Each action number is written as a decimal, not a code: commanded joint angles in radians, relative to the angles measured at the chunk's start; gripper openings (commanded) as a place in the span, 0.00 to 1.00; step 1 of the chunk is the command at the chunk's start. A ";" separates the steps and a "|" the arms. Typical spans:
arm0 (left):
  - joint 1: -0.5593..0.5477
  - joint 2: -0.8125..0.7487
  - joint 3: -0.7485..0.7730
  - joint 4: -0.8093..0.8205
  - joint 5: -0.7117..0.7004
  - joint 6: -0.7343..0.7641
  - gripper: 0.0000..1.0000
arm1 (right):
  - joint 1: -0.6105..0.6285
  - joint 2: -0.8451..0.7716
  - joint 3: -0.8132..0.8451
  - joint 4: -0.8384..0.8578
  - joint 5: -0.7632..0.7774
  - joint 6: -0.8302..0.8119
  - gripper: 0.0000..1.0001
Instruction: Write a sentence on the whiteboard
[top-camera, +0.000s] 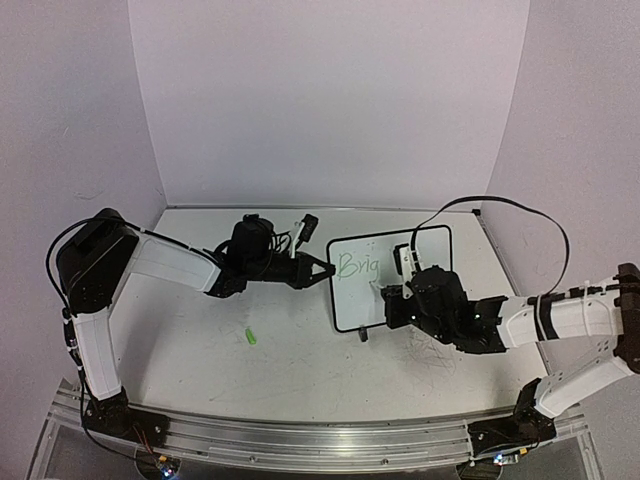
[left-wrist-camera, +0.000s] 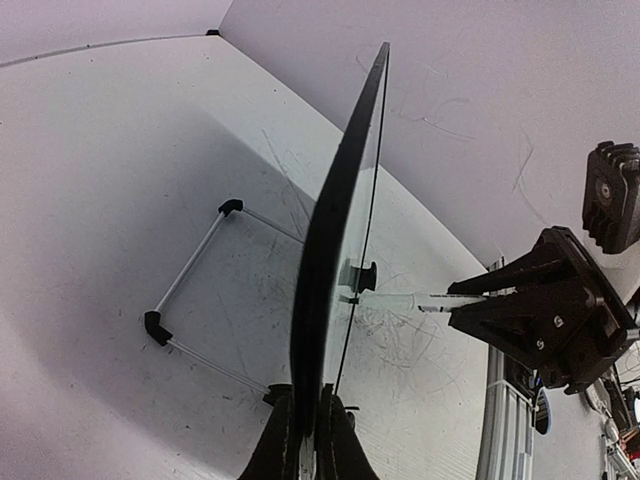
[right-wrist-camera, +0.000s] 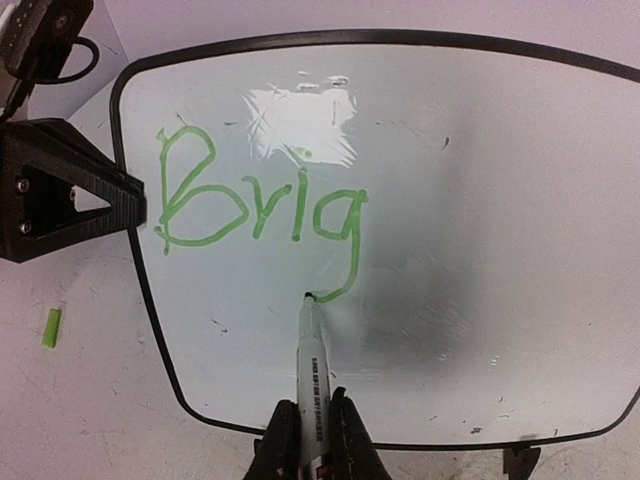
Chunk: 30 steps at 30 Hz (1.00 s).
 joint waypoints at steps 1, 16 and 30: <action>0.005 -0.053 -0.010 -0.018 -0.008 0.019 0.00 | -0.002 0.039 0.069 0.048 0.003 -0.012 0.00; 0.005 -0.048 -0.029 -0.021 -0.019 0.038 0.00 | -0.048 -0.329 -0.049 0.019 -0.023 -0.176 0.00; 0.005 -0.058 -0.009 -0.132 -0.057 0.034 0.00 | -0.048 -0.267 -0.082 0.101 -0.013 -0.222 0.00</action>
